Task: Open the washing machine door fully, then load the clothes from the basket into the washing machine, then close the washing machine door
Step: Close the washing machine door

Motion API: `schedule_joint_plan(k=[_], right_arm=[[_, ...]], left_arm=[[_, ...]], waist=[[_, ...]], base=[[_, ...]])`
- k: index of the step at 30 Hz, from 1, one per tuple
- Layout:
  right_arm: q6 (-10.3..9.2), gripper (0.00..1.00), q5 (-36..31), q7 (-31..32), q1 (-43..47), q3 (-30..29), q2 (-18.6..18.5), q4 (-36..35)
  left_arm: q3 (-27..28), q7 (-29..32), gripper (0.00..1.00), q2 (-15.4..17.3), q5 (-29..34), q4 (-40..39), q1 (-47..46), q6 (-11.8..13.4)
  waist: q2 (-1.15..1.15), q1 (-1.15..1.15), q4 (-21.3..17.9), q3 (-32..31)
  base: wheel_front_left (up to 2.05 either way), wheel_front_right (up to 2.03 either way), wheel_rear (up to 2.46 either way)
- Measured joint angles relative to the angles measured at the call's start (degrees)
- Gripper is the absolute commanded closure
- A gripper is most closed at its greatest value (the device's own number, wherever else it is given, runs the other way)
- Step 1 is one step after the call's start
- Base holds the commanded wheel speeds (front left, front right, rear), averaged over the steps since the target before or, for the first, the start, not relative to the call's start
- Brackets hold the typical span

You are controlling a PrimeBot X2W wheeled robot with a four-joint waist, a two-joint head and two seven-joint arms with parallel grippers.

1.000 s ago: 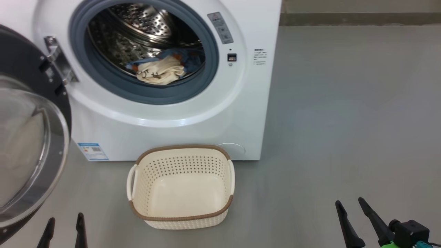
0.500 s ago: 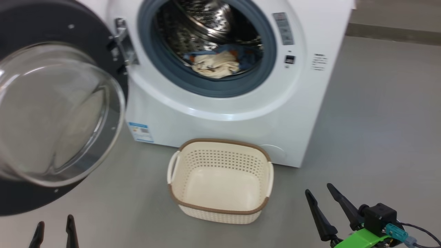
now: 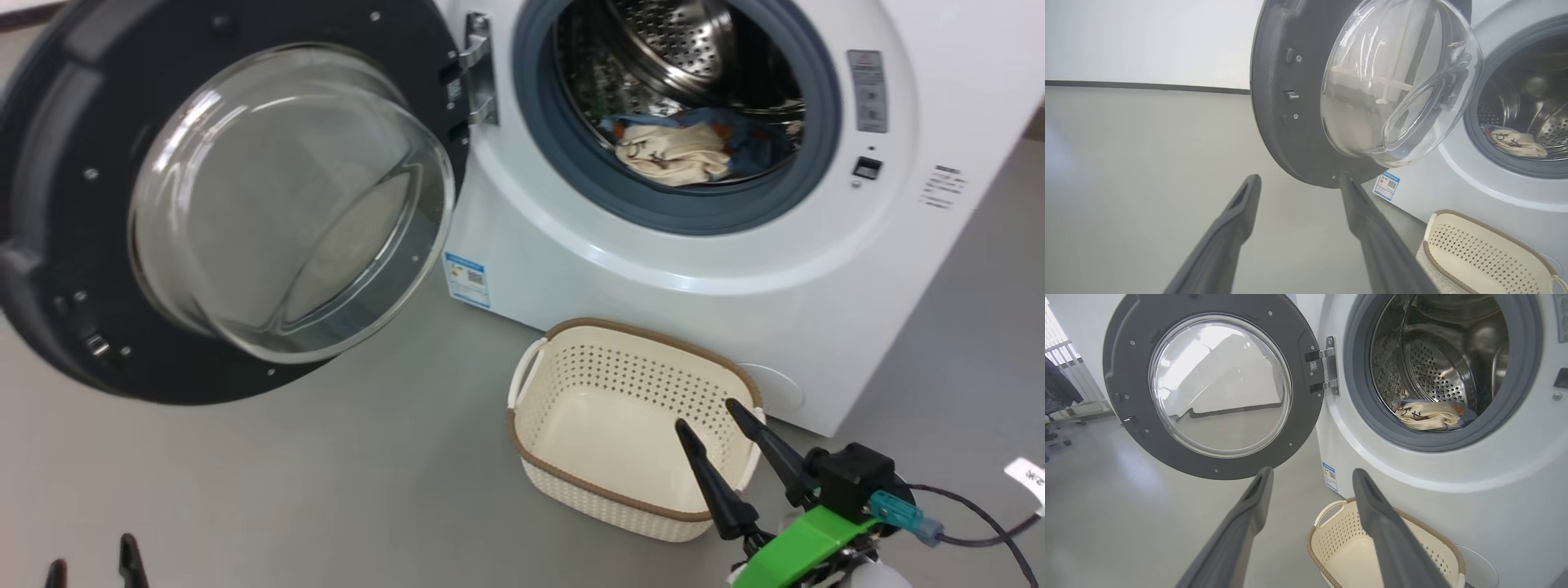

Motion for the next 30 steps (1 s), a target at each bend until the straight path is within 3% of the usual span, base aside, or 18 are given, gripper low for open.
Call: schedule_joint_plan(k=[16, 17, 19, 20, 25, 30], right_arm=[[0.0, 0.0, 0.7, 0.0, -1.4, 2.0, -0.9, 1.2], [0.0, 0.0, 0.7, 0.0, -1.4, 1.9, -0.9, 1.2], [0.0, 0.0, 0.7, 0.0, -1.4, 1.7, -0.9, 1.0], [0.0, 0.0, 0.7, 0.0, -1.4, 1.6, -0.9, 1.0], [0.0, 0.0, 0.7, 0.0, -1.4, 1.0, -0.9, 0.8], [0.0, 0.0, 0.2, 0.0, -1.4, -0.6, -0.9, 0.4]], left_arm=[[0.0, 0.0, 0.0, 0.0, -3.5, -1.5, 0.8, 1.3], [0.2, 0.0, 0.2, 0.0, -3.8, -1.5, 0.7, 1.2], [1.4, 0.0, 0.83, -0.2, -4.6, -1.8, 0.0, 0.7], [2.3, 0.0, 1.0, -0.2, -4.8, -2.3, -0.7, 0.6], [5.4, 0.0, 1.0, 0.3, -5.4, -5.0, -6.5, 0.0], [5.4, 0.0, 1.0, 7.5, -9.0, -6.4, -14.5, -0.2]], waist=[[0.0, 0.0, 1.8, 1.5], [0.0, 0.0, 1.8, 1.5], [0.0, 0.0, 1.8, 1.9], [0.0, 0.0, 1.8, 2.1], [0.0, 0.0, 1.8, 3.3], [0.0, 0.0, 1.8, 5.1]], base=[[0.0, 0.0, 0.0], [0.0, 0.0, 0.0], [0.0, 0.0, 0.0], [0.0, 0.0, 0.0], [0.0, 0.0, 0.0], [0.0, 0.0, 0.0]])
